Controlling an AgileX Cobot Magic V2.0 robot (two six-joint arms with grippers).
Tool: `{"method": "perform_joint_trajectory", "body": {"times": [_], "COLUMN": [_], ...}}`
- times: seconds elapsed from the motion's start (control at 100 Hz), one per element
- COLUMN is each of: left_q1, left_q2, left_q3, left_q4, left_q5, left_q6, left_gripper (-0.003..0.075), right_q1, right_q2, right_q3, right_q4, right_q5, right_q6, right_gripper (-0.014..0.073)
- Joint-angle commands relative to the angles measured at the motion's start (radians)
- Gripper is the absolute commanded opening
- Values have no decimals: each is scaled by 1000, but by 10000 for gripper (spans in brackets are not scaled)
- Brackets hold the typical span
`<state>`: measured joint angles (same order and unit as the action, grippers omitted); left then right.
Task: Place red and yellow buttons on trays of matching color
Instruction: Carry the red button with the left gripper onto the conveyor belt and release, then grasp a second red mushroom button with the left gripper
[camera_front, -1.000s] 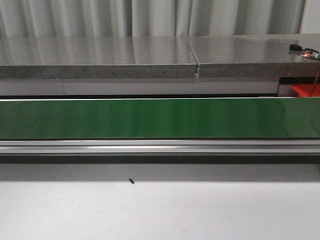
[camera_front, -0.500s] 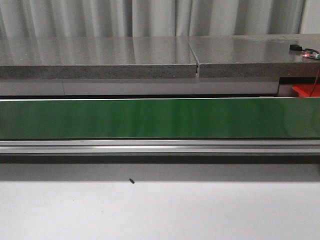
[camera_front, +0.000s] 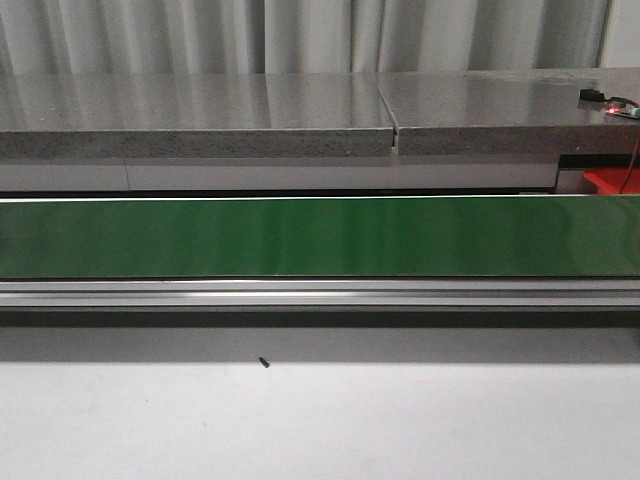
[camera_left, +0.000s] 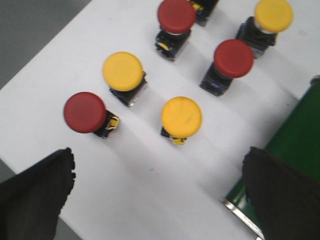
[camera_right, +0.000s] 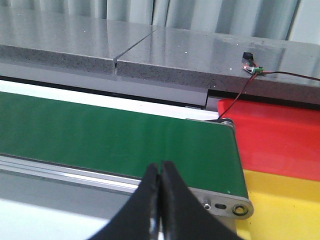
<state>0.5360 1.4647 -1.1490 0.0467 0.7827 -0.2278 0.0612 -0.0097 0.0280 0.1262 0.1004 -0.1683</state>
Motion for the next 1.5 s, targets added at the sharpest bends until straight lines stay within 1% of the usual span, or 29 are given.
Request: {"method": "perform_joint_trajectory", "body": {"times": [0.0,0.21,0.38,0.61,0.74,1.04,1.49], "left_q1": [38,98,131,137,137,141,141], "left_q2": [-42,-23,28,112,160,243,250], "left_q3": [-14,3,3,3,3,3,1], "left_q4": [5,5,0,-2,-2,14,32], "left_q5": [-73,-139,-160,-171,-199,-204,-292], "left_q6": [-13,-17,-17,-19,-19,-37,-39], "left_gripper": [659,659,659,659,659,659,659], "right_q1": [0,0,0,0,0,0,0], "right_q2": [-19,-19,-19,-19,-19,-19,-19], "right_q3": [-17,-17,-17,-17,-17,-17,-17], "right_q4": [-9,-9,-9,-9,-9,-9,-9], "right_q5": [-81,-81,-81,-81,-81,-81,-81], "right_q6": [-4,-4,-4,-4,-4,-4,-4], "right_gripper": [-69,-69,-69,-69,-69,-69,-69]}}
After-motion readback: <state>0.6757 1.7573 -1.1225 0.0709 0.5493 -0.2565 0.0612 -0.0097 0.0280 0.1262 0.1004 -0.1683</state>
